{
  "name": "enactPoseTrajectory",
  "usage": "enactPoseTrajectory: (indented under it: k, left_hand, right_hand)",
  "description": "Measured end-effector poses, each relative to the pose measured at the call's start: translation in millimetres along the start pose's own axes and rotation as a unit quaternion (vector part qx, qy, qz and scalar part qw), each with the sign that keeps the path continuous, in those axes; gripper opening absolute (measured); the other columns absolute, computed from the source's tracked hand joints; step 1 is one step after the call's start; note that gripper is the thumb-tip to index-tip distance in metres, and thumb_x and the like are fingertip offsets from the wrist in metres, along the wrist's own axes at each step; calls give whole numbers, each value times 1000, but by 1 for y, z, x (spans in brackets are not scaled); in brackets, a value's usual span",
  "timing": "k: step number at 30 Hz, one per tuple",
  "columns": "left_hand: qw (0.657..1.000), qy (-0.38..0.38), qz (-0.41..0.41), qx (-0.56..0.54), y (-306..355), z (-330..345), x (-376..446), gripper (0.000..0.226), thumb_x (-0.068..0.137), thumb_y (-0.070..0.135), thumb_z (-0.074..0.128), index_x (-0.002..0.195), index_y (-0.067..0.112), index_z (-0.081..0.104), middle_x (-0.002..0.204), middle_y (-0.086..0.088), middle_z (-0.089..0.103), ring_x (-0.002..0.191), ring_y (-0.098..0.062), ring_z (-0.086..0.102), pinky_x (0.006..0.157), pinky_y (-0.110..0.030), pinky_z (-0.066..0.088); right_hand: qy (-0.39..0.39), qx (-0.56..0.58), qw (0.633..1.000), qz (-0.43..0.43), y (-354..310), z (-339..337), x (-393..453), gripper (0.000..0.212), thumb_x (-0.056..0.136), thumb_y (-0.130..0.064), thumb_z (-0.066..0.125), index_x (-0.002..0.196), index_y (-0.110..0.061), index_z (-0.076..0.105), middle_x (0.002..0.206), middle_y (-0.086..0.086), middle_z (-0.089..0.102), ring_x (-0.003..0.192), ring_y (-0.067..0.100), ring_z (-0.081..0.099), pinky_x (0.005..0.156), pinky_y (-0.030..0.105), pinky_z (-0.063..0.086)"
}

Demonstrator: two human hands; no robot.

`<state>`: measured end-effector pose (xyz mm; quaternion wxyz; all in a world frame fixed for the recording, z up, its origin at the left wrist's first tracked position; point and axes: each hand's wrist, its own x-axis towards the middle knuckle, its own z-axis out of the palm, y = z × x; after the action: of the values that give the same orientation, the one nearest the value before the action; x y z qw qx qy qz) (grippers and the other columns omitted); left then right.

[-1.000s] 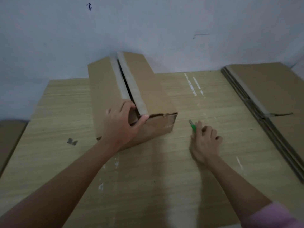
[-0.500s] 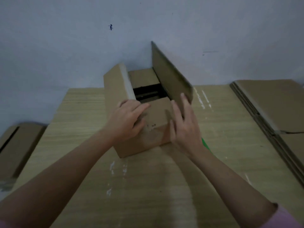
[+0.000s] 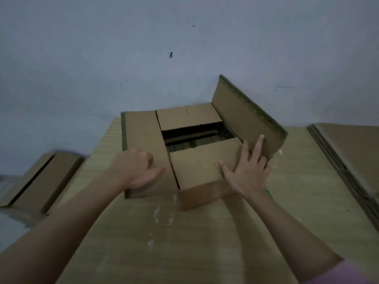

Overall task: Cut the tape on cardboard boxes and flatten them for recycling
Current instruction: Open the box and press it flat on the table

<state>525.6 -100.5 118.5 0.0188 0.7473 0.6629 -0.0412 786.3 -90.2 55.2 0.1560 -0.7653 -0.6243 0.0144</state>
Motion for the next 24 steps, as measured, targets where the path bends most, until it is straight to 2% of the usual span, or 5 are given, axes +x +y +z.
enactPoseTrajectory:
  k: [5, 9, 13, 16, 24]
  left_hand:
    - [996, 17, -11, -90, 17, 27, 31, 59, 93, 59, 33, 142, 26, 35, 143, -8, 38, 132, -25, 32, 104, -41, 26]
    - [992, -74, 2, -101, 32, 29, 51, 73, 85, 70, 40, 139, 22, 39, 145, -3, 37, 137, -23, 21, 108, -51, 10]
    - [894, 6, 99, -437, 31, 22, 42, 44, 71, 36, 80, 100, 23, 50, 101, 5, 58, 100, -14, 55, 90, -37, 40]
    - [811, -9, 245, -532, 29, 15, 19, 35, 72, 14, 81, 91, 21, 52, 86, 12, 60, 81, -4, 60, 70, -22, 49]
    - [793, 4, 356, -494, 20, 34, -19, 54, 88, 16, 59, 137, 28, 38, 127, 6, 53, 115, -7, 52, 95, -28, 46]
  right_hand:
    - [-2, 151, 988, -38, 22, -15, 4, 92, 77, -52, 67, 147, -13, 23, 155, 7, -3, 130, 33, 34, 103, 45, 36]
    - [-19, 310, 950, -20, 31, -26, -2, 80, 78, -27, 75, 143, -12, 32, 143, 1, 23, 98, 20, 53, 92, 39, 48]
    - [142, 345, 921, 109, 25, -35, -9, 44, 80, -28, 73, 116, -13, 53, 112, 7, 45, 89, 14, 45, 92, 33, 43]
    - [161, 405, 872, 223, 13, -53, -5, 57, 73, -45, 76, 113, -18, 46, 120, 6, 35, 103, 17, 38, 93, 28, 37]
    - [18, 457, 867, 198, -38, -117, 2, 23, 92, -36, 58, 109, -22, 62, 102, -1, 62, 99, 22, 59, 83, 39, 52]
